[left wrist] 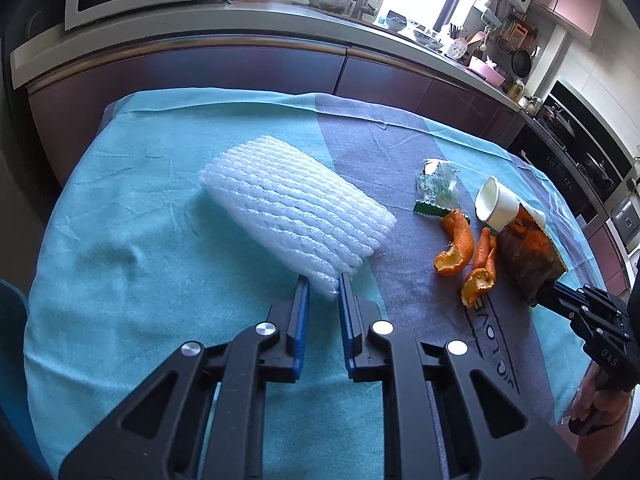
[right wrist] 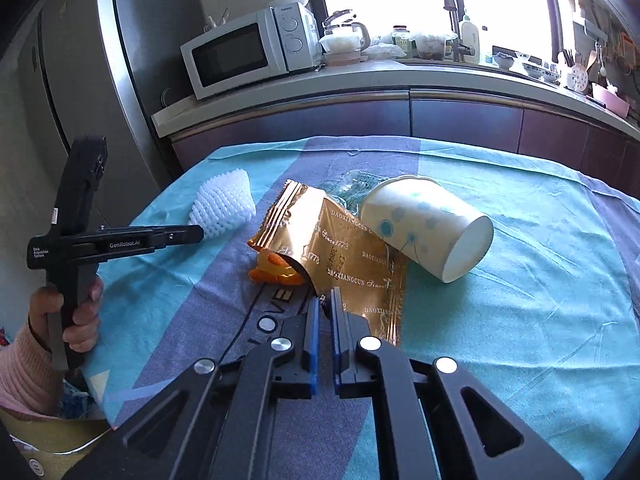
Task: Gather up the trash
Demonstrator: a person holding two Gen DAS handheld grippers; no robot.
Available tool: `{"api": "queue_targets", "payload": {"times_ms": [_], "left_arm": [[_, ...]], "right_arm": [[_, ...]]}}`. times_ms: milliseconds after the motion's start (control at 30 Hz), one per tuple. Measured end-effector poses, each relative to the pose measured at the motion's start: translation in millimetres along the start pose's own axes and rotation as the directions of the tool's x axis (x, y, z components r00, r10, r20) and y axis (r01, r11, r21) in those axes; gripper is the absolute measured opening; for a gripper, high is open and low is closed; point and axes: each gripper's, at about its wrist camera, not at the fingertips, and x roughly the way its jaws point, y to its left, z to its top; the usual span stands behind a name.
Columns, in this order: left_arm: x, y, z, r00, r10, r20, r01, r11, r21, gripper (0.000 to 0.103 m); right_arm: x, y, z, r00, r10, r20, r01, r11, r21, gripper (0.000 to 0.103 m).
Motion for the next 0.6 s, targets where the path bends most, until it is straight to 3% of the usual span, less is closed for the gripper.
{"api": "queue_targets", "payload": {"times_ms": [600], "left_arm": [[-57, 15, -23, 0.994, -0.062, 0.086, 0.064, 0.998, -0.019, 0.013]], "right_arm": [[-18, 8, 0, 0.99, 0.13, 0.054, -0.133, 0.99, 0.042, 0.003]]}}
